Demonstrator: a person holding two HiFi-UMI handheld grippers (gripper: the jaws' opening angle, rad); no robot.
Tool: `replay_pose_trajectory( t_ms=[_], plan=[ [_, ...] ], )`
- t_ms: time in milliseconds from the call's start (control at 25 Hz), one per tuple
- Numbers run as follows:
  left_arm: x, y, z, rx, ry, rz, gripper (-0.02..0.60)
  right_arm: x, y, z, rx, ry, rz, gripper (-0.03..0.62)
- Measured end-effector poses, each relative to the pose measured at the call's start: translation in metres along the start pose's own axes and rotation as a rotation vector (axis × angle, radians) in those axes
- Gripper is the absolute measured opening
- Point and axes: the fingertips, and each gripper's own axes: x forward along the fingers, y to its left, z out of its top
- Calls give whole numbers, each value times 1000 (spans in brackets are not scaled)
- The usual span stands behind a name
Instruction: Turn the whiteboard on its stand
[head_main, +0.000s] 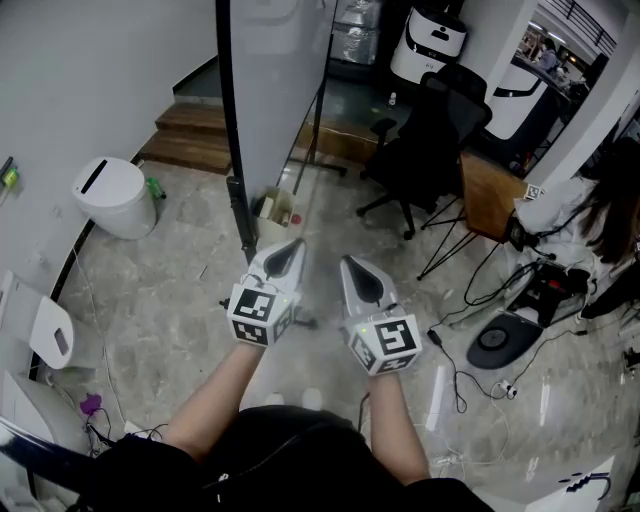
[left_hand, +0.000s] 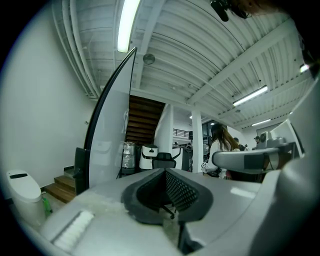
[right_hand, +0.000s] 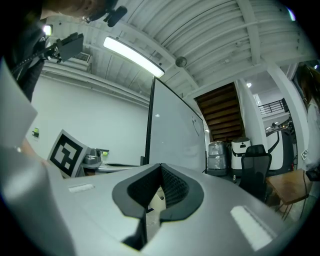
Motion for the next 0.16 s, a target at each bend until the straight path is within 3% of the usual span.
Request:
replay_pose_trajectory(
  t_ms=[160],
  plan=[
    [-6,10,0,-1,3,10,3,4,8,0,-2,5,5,8]
  ],
)
